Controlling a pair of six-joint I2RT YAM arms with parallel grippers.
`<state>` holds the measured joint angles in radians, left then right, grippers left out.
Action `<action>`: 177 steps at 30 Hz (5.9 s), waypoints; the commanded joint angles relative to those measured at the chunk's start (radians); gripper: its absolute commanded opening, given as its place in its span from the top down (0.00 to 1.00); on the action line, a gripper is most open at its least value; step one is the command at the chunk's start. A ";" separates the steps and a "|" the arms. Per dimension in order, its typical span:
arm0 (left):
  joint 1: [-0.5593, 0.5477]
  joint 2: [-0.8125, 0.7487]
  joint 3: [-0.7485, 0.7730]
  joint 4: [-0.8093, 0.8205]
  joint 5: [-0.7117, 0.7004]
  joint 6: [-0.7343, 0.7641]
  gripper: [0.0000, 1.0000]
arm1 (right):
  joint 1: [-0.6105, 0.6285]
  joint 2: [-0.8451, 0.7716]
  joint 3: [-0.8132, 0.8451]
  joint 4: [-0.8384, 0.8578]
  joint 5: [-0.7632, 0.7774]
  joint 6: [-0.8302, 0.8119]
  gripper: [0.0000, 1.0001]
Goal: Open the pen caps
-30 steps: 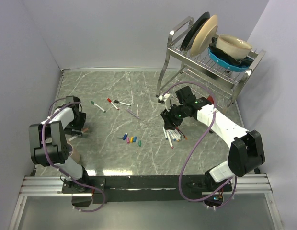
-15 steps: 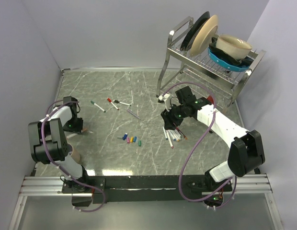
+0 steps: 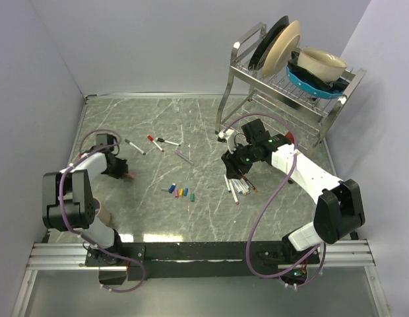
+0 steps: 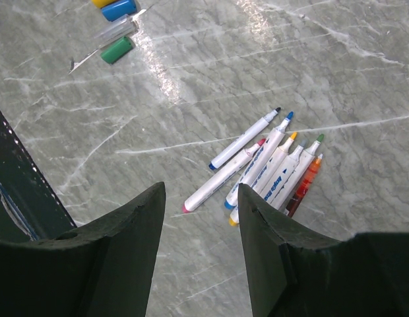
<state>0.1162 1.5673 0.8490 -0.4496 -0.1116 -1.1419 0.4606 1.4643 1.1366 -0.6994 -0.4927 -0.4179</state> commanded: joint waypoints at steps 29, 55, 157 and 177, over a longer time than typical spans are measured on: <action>-0.124 0.287 0.200 -0.075 -0.140 0.195 0.66 | 0.007 -0.030 -0.015 0.014 -0.015 -0.021 0.44; -0.066 -0.257 -0.143 0.344 0.344 0.380 0.99 | 0.012 -0.151 -0.052 0.009 -0.209 -0.102 0.44; -0.922 -0.053 0.058 0.537 0.969 0.458 0.97 | 0.352 -0.504 -0.460 0.207 -0.121 -0.610 1.00; -0.814 -0.679 -0.402 0.844 0.252 0.145 0.05 | 0.158 -0.507 -0.362 0.412 -0.270 -0.017 1.00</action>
<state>-0.6994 0.9665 0.5583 0.2157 0.3229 -0.8391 0.6682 0.9565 0.7391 -0.4324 -0.6975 -0.6865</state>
